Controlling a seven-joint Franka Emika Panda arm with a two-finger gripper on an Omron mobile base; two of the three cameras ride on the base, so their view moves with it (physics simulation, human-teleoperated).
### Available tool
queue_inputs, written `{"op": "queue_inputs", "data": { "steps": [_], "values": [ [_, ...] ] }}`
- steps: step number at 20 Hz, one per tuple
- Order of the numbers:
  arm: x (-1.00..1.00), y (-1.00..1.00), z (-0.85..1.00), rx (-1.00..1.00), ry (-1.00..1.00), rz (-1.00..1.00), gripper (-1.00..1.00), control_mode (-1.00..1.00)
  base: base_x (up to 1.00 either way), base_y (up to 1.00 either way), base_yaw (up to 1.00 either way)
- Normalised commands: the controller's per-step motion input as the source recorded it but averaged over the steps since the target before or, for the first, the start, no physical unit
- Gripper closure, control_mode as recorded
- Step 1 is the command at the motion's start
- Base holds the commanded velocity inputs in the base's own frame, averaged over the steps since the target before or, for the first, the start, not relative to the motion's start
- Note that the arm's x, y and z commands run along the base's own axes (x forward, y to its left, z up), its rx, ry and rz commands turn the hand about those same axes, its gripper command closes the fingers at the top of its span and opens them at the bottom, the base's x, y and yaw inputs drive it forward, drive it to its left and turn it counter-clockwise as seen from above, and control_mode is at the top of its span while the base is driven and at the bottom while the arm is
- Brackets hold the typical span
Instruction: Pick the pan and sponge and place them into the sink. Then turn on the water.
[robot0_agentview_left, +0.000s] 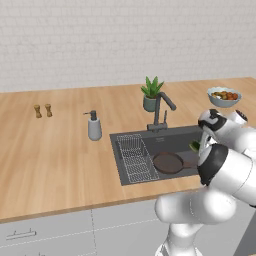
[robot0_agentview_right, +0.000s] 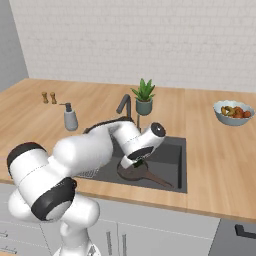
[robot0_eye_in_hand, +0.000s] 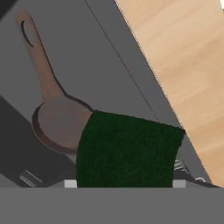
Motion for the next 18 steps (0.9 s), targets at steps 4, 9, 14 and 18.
{"op": "queue_inputs", "data": {
  "steps": [4, 9, 14, 18],
  "values": [
    [0.52, 0.0, -0.6, 0.0, 0.0, 0.0, 1.0, -1.0, 0.0, 0.0, 0.0],
    [0.46, 0.0, -0.53, 0.0, 0.0, 0.0, 1.0, -1.0, 0.0, 0.0, 0.0],
    [0.27, 0.0, -0.53, 0.01, 0.0, 0.0, 1.0, -1.0, 0.0, 0.0, 0.0],
    [0.2, 0.0, -0.39, 0.03, 0.0, 0.0, 1.0, -1.0, 0.0, 0.0, 0.0]
  ]
}}
